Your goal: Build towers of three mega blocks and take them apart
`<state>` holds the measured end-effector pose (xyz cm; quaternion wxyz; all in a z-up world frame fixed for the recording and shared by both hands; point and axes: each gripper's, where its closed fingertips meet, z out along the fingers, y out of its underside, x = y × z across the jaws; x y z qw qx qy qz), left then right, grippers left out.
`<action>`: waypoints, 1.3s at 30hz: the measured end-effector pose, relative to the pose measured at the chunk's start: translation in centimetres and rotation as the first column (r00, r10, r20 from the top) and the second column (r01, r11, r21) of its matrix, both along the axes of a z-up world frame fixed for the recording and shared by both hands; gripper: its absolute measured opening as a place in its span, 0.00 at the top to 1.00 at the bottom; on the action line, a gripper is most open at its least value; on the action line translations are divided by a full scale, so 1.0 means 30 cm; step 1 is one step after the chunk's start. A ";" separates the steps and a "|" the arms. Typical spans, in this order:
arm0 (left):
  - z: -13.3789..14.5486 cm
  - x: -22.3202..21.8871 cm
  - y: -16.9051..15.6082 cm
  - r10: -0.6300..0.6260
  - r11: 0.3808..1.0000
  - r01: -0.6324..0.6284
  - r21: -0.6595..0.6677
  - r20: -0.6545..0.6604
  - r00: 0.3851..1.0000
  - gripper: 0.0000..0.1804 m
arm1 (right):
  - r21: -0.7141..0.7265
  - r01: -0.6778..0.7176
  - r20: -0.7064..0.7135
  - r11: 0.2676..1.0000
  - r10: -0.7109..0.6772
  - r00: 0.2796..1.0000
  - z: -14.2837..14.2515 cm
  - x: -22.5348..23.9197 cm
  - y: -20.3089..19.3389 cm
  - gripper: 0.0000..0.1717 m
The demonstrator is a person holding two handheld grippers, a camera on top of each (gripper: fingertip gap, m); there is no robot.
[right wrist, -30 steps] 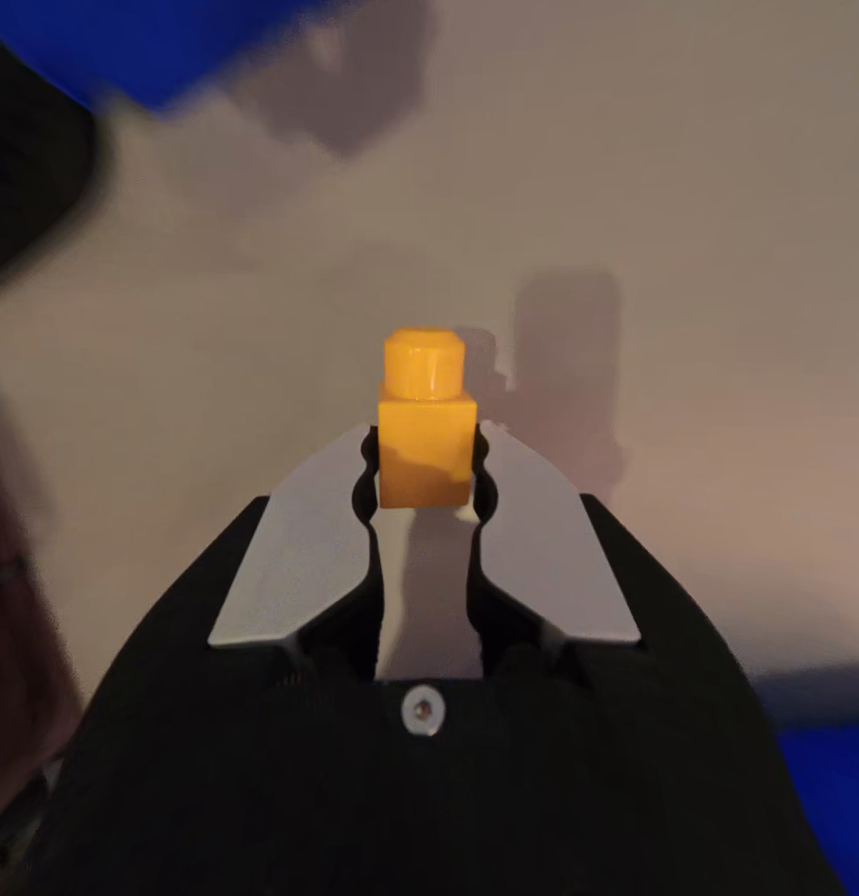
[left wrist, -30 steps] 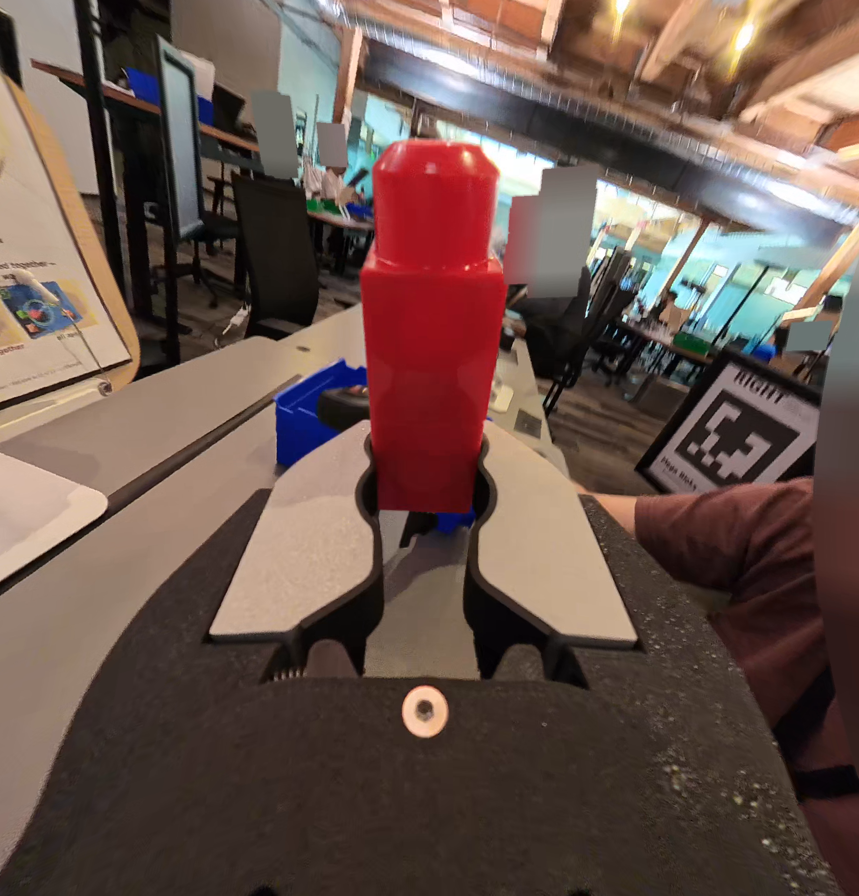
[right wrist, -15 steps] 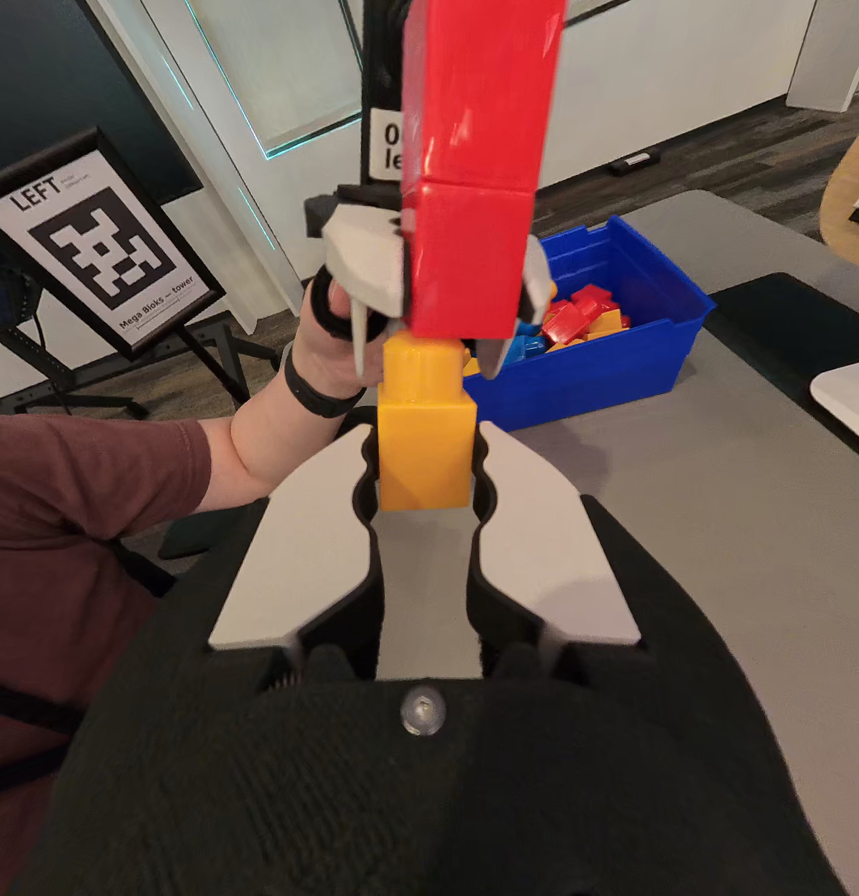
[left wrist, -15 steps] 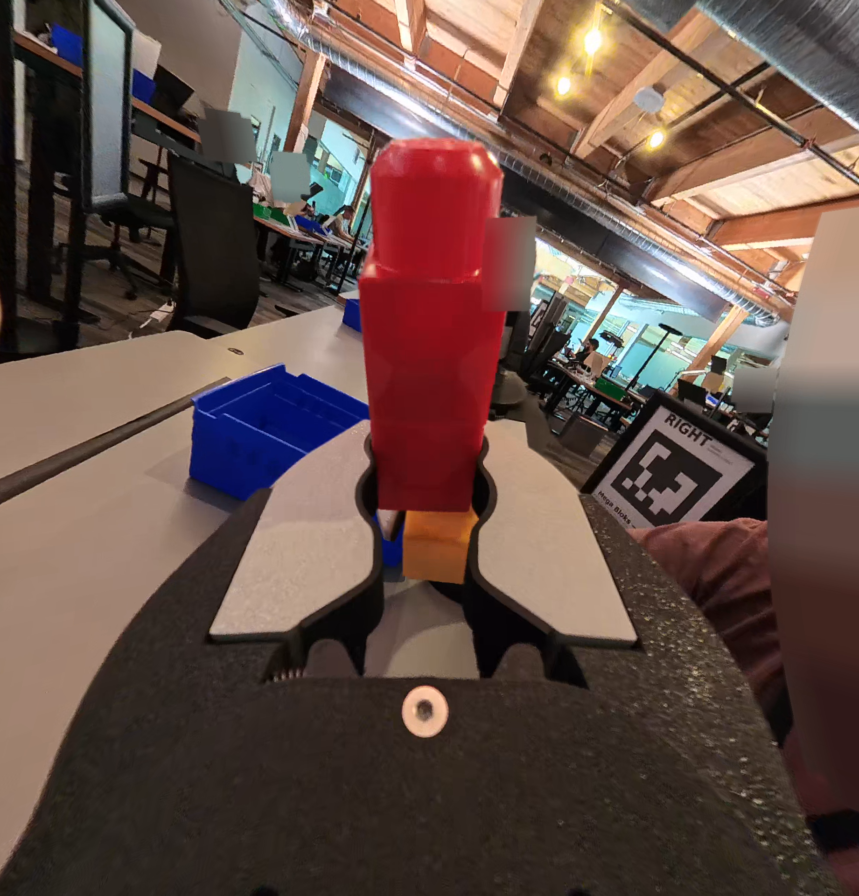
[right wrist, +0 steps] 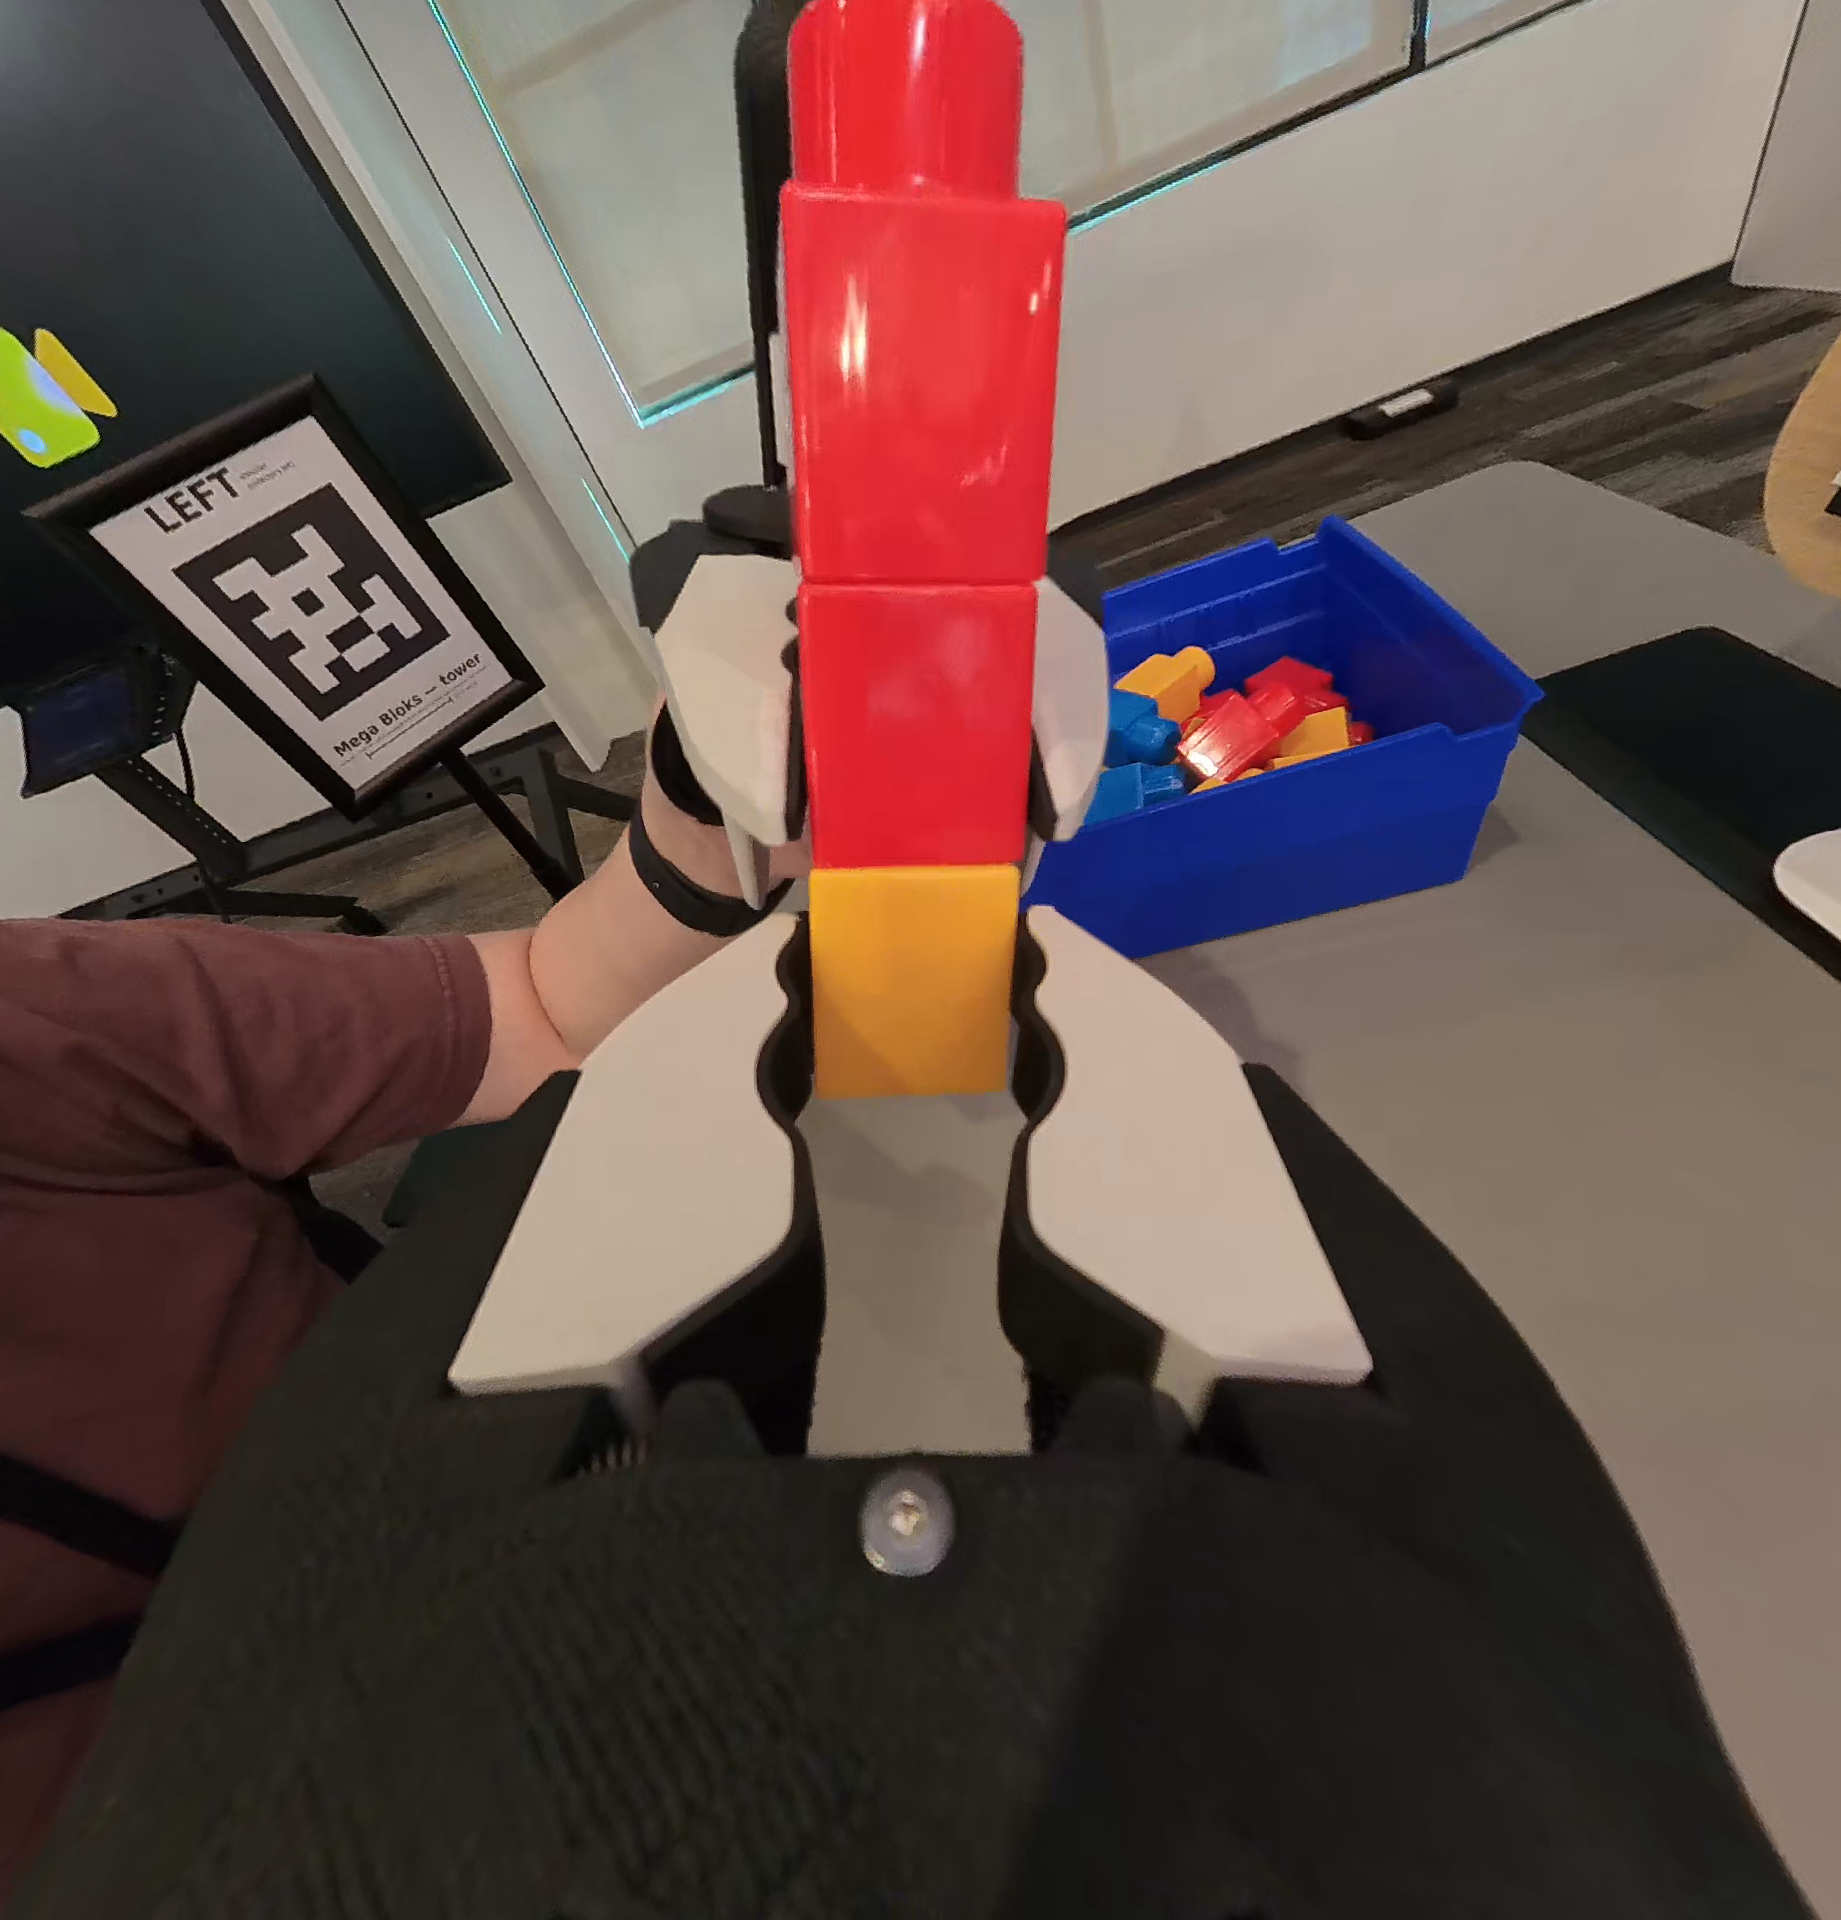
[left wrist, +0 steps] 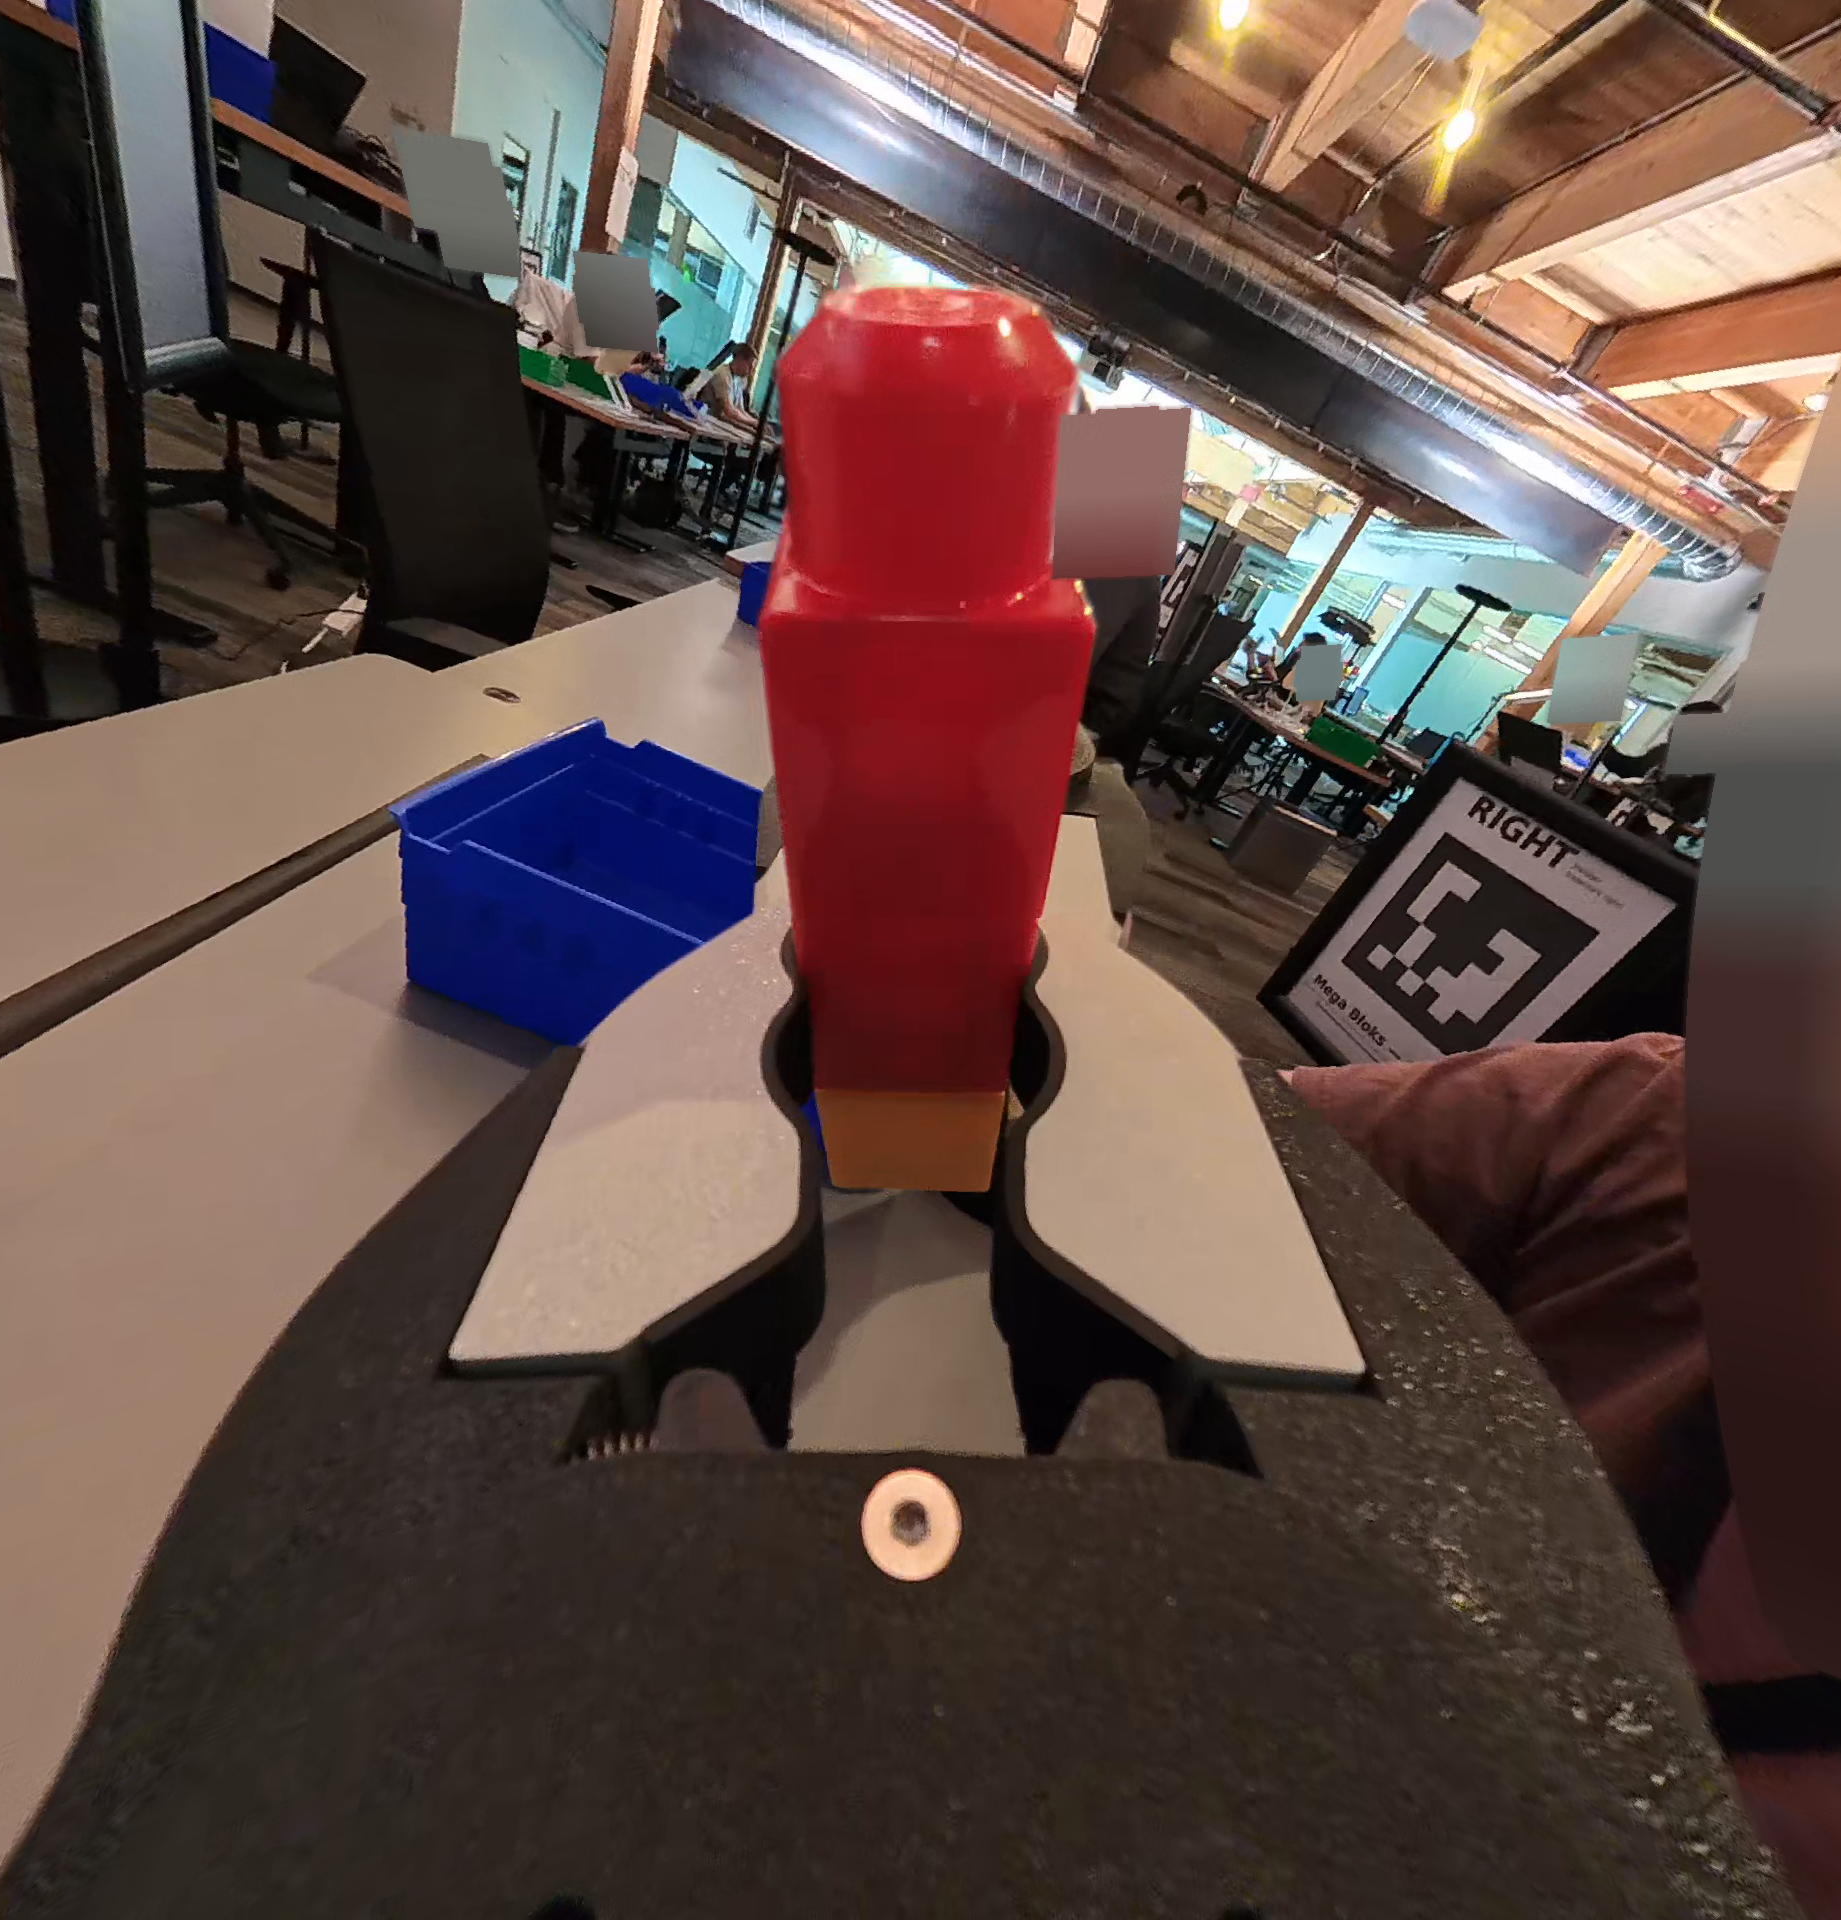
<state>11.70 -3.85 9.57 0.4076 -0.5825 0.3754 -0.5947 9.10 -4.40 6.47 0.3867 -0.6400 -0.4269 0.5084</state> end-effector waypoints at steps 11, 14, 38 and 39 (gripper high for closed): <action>-0.010 0.012 0.026 0.018 0.999 -0.017 -0.030 0.047 0.999 0.81 | -0.021 -0.013 -0.059 1.000 0.012 0.998 -0.001 0.010 0.026 0.79; -0.005 0.011 0.018 0.013 1.000 -0.012 -0.015 0.042 0.999 0.81 | -0.015 -0.024 -0.062 1.000 0.023 0.998 0.004 0.008 0.019 0.79; -0.176 0.085 -0.074 -0.065 0.989 0.109 0.104 -0.361 0.930 0.66 | 0.091 -0.054 -0.006 0.994 0.055 0.998 0.047 0.094 -0.001 0.79; -0.165 0.082 -0.065 -0.046 0.990 0.089 0.108 -0.353 0.935 0.54 | 0.101 -0.027 -0.018 0.994 0.029 0.999 0.061 0.112 0.012 0.79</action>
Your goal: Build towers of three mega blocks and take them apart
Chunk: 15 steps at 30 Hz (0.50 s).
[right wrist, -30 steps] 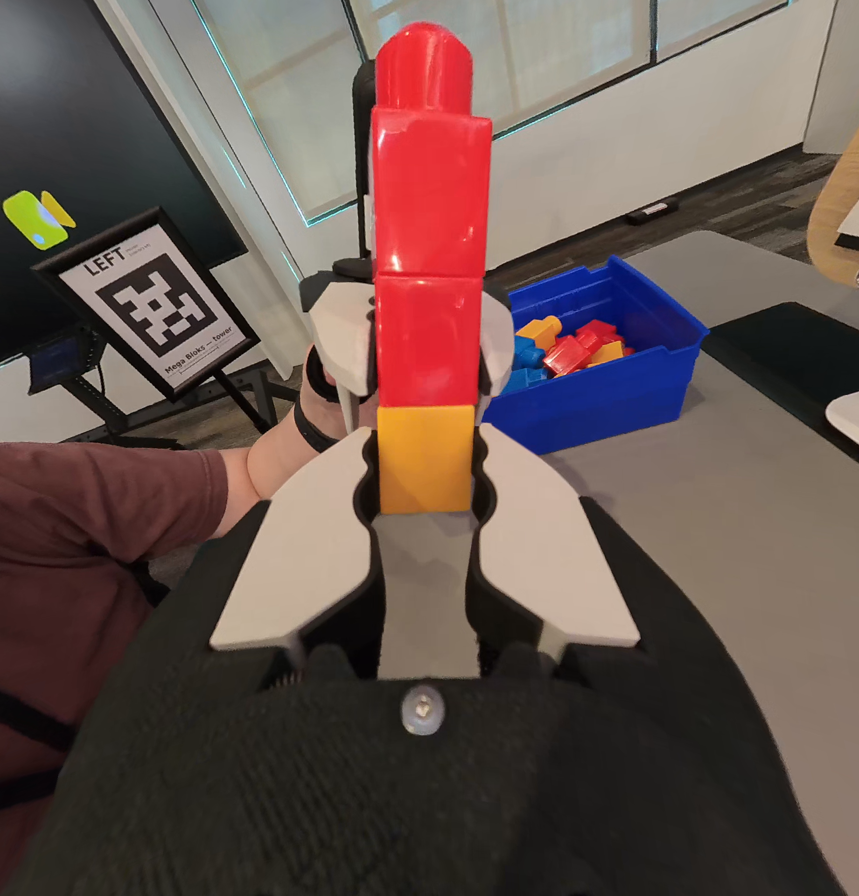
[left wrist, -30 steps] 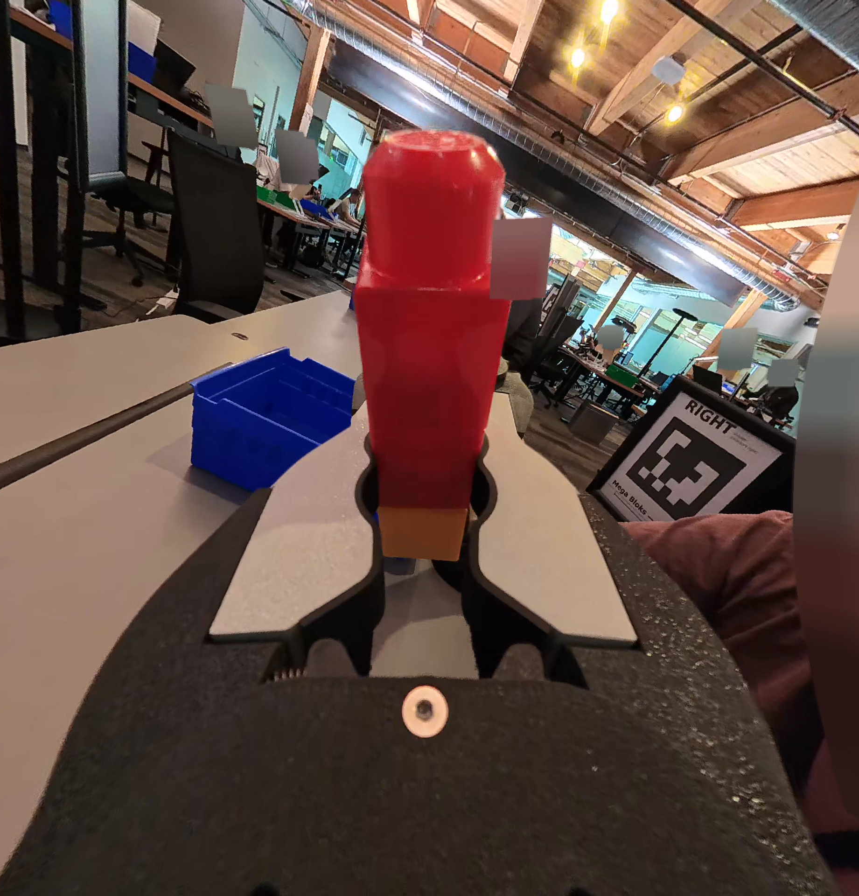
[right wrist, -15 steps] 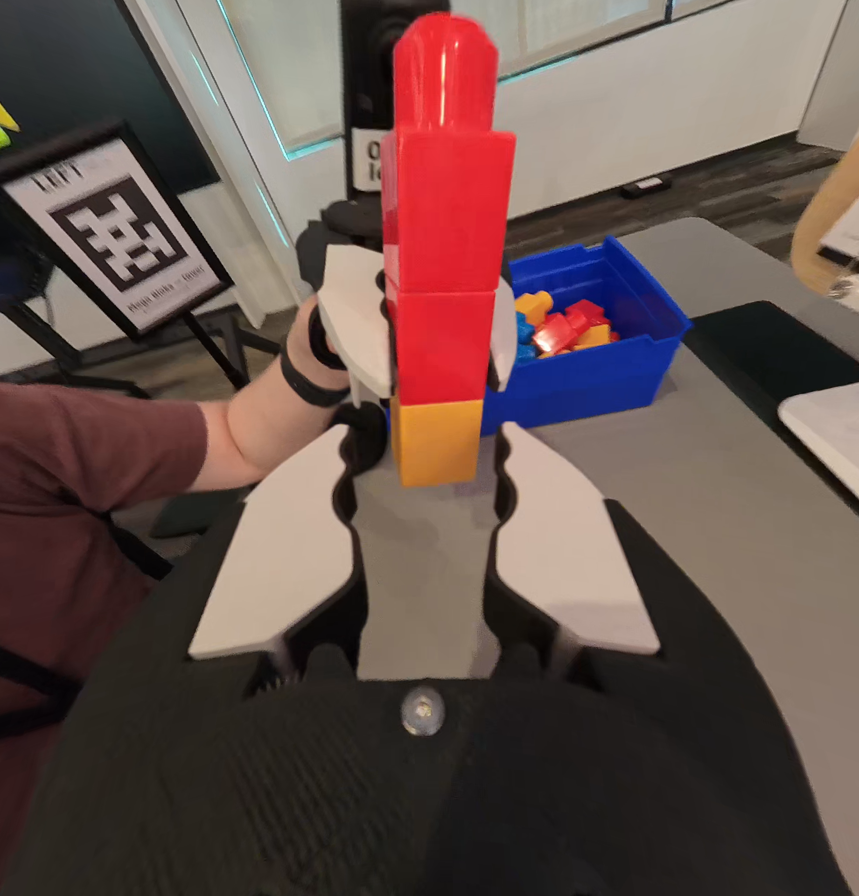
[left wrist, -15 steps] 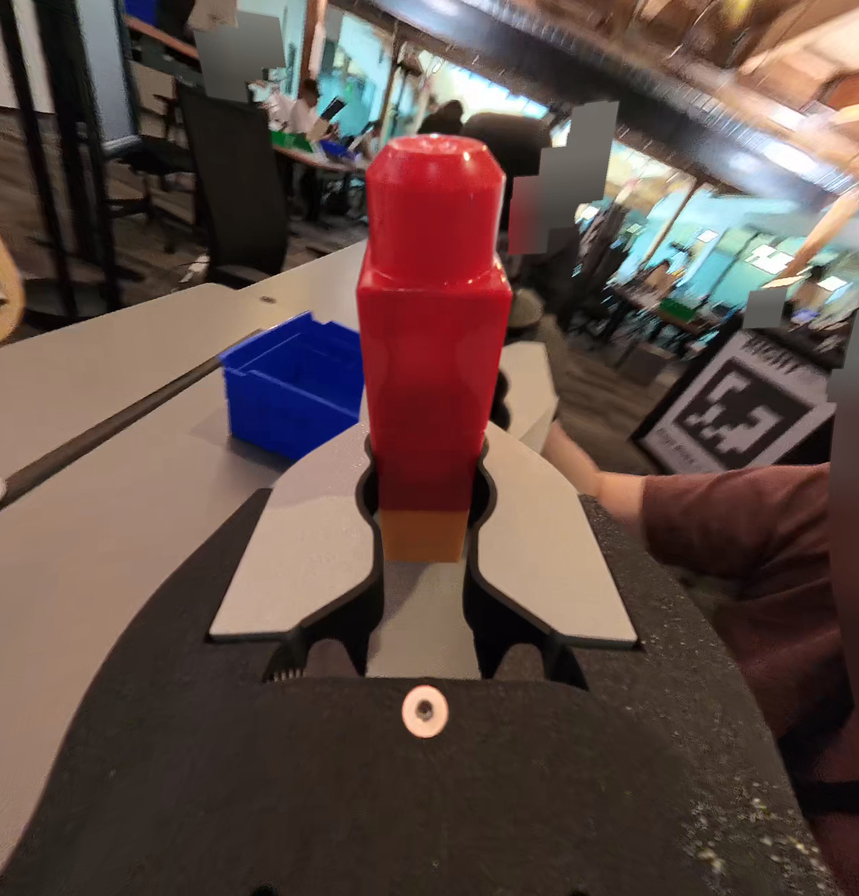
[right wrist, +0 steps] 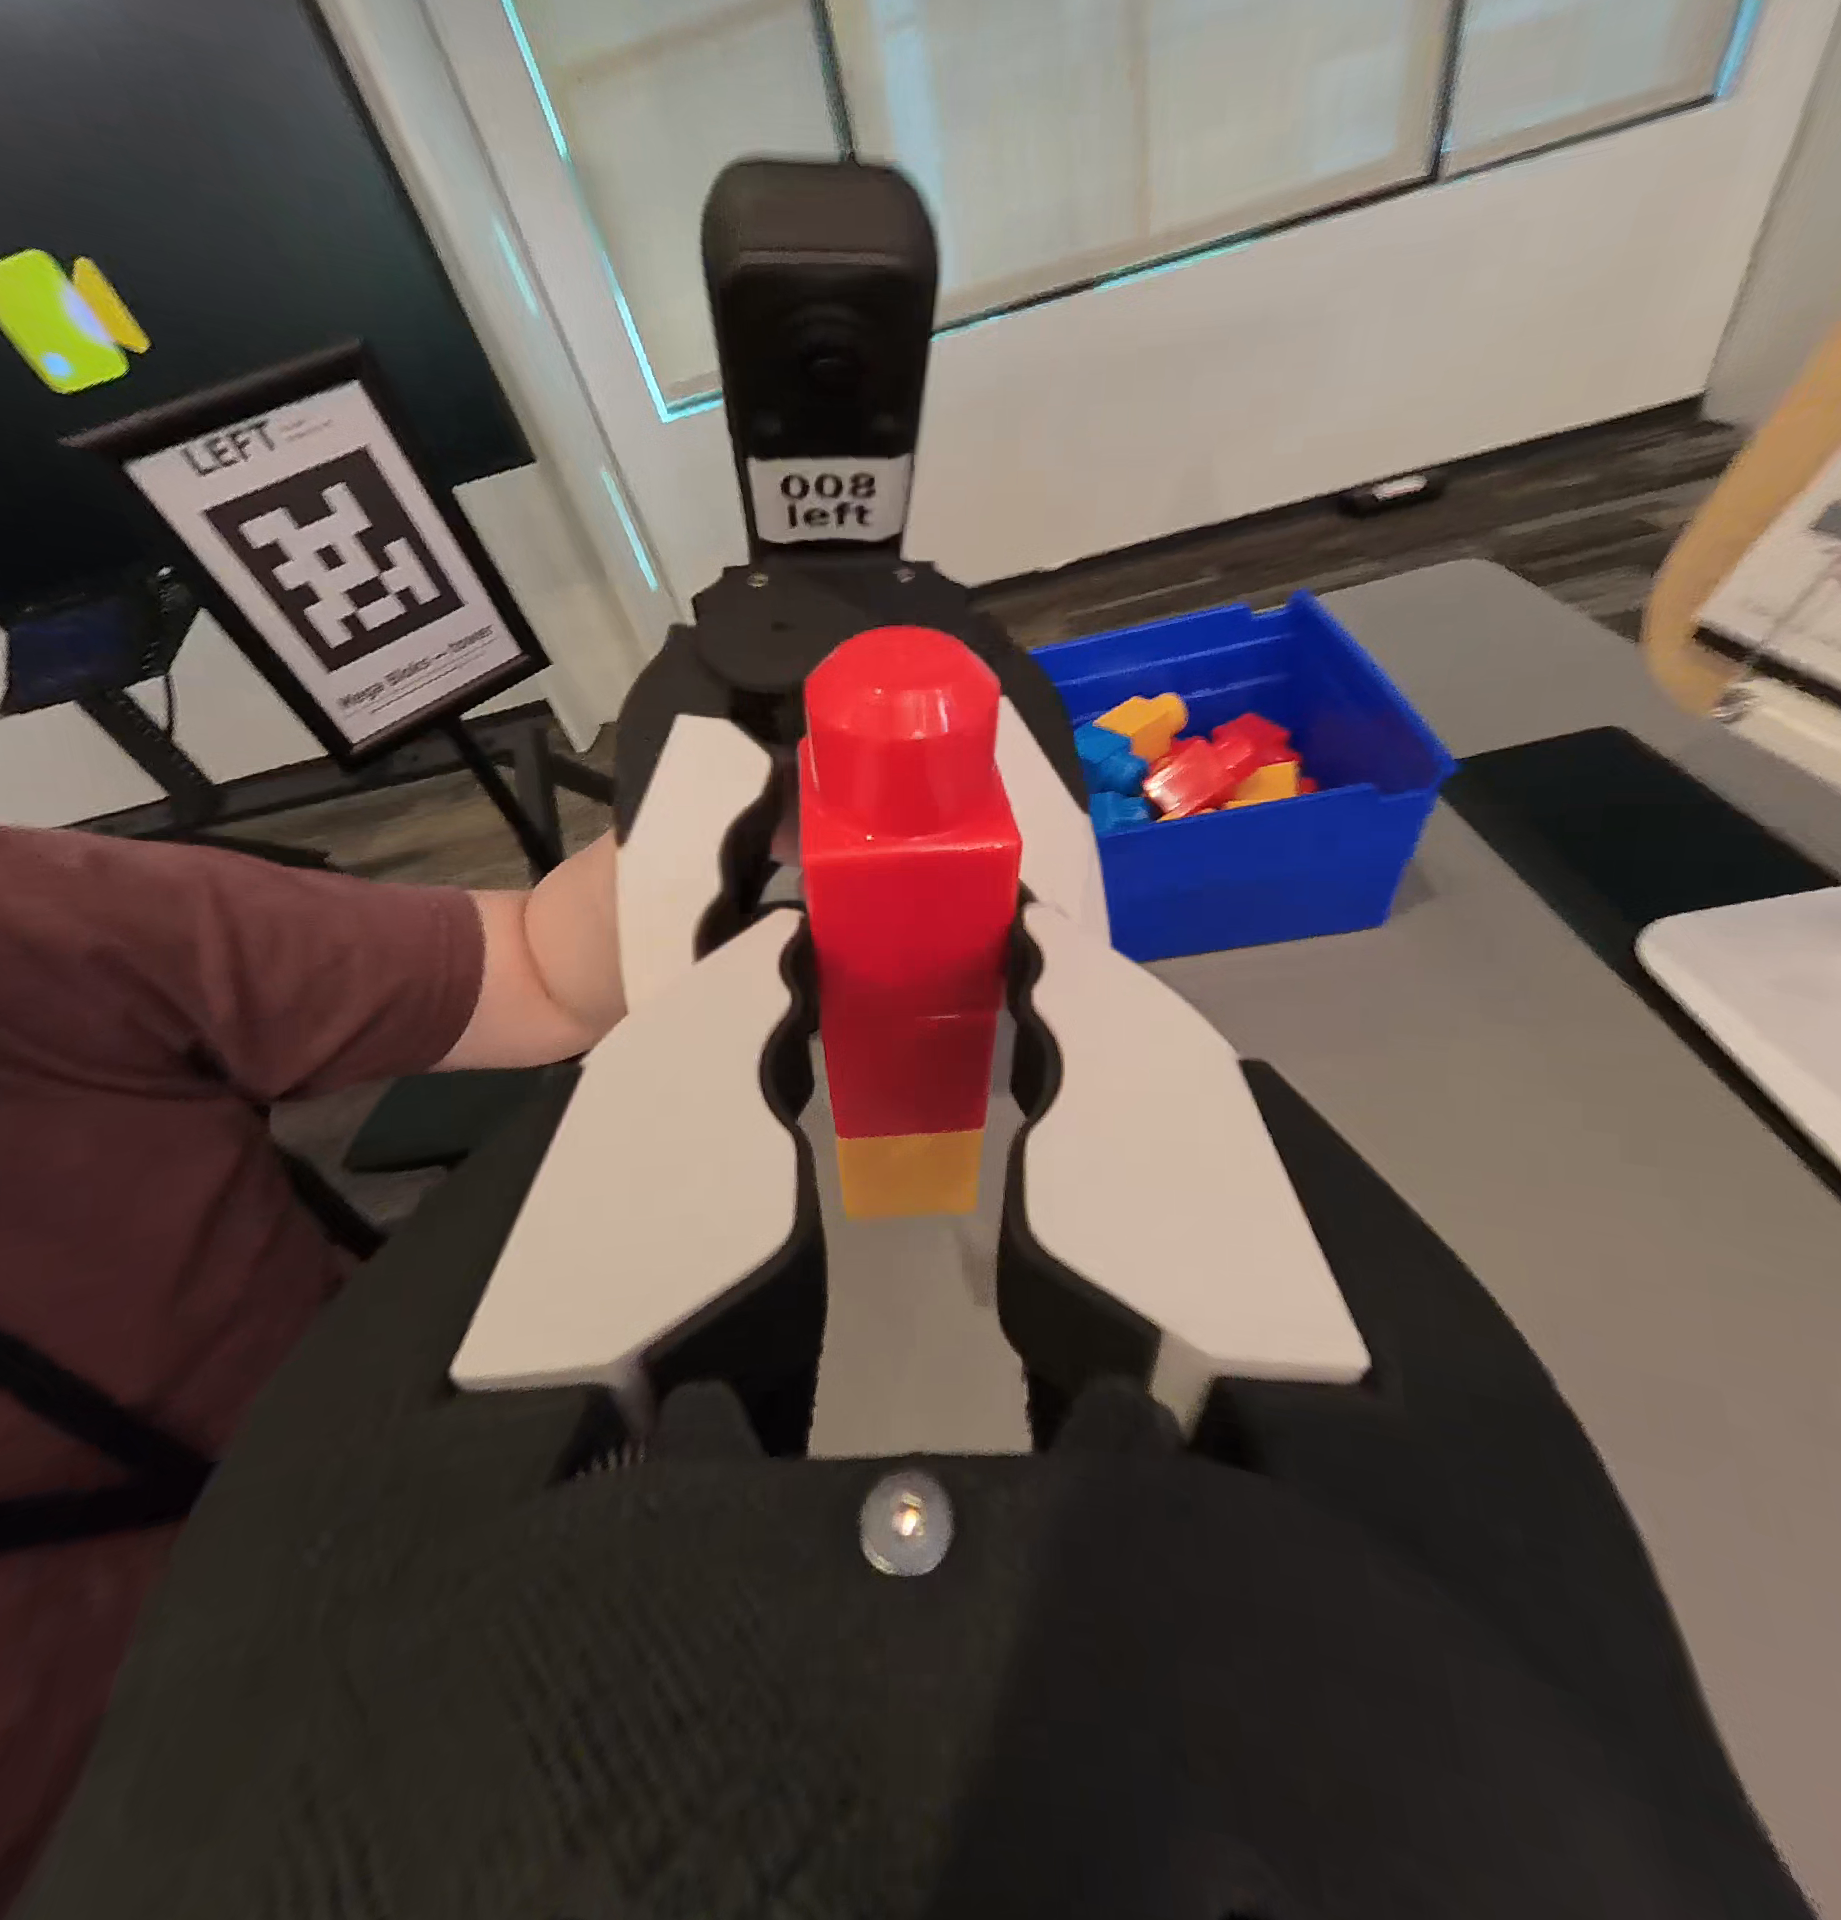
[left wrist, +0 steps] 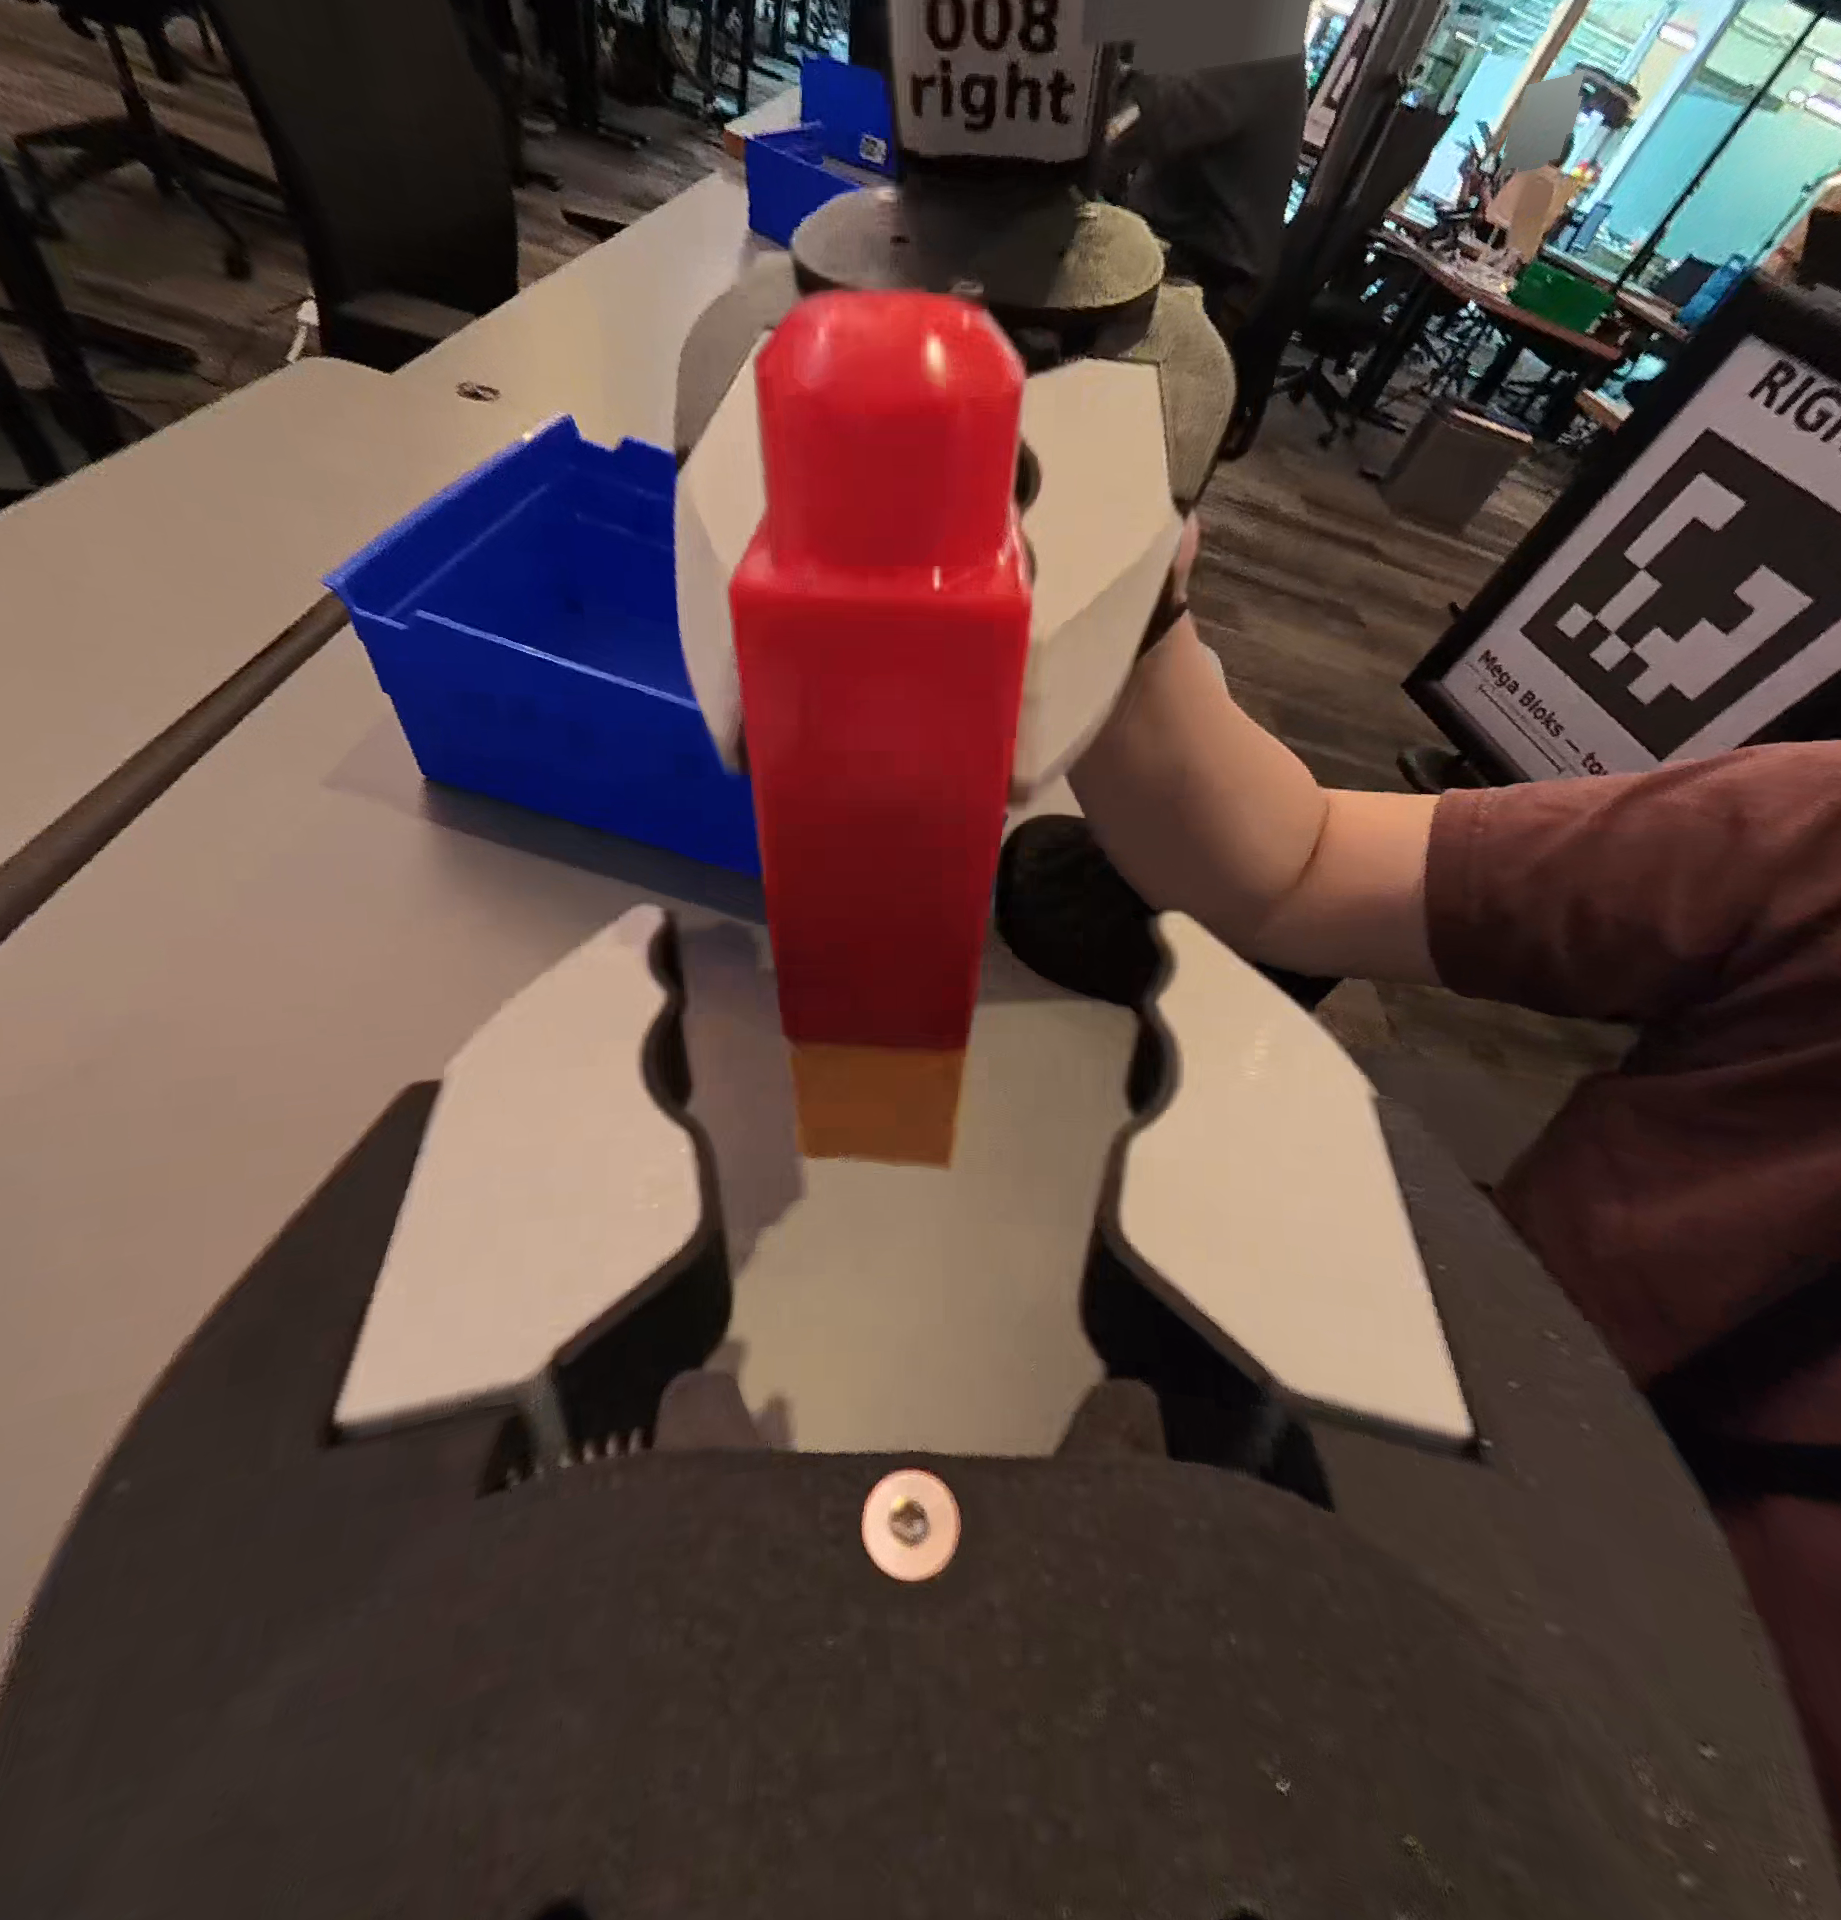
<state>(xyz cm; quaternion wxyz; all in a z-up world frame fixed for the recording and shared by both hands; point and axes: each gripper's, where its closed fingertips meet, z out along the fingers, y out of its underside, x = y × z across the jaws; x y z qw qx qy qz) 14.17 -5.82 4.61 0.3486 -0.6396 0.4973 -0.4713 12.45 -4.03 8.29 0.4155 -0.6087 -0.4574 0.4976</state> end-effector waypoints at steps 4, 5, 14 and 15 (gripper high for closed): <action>0.053 -0.060 0.031 0.068 0.995 -0.069 0.069 0.019 0.998 0.53 | 0.099 0.175 -0.093 0.980 -0.166 0.982 0.136 0.219 0.065 0.79; 0.065 -0.077 0.031 0.075 0.994 -0.076 0.075 0.022 0.997 0.54 | 0.132 0.291 -0.126 0.948 -0.275 0.953 0.173 0.317 0.106 0.79; 0.115 -0.168 0.063 0.166 0.979 -0.167 0.117 0.019 0.986 0.55 | 0.078 0.798 0.091 0.598 -0.801 0.591 -0.202 0.875 0.494 0.79; 0.120 -0.174 0.064 0.168 0.978 -0.170 0.117 0.025 0.986 0.56 | 0.063 0.774 0.108 0.630 -0.775 0.622 -0.253 0.858 0.504 0.79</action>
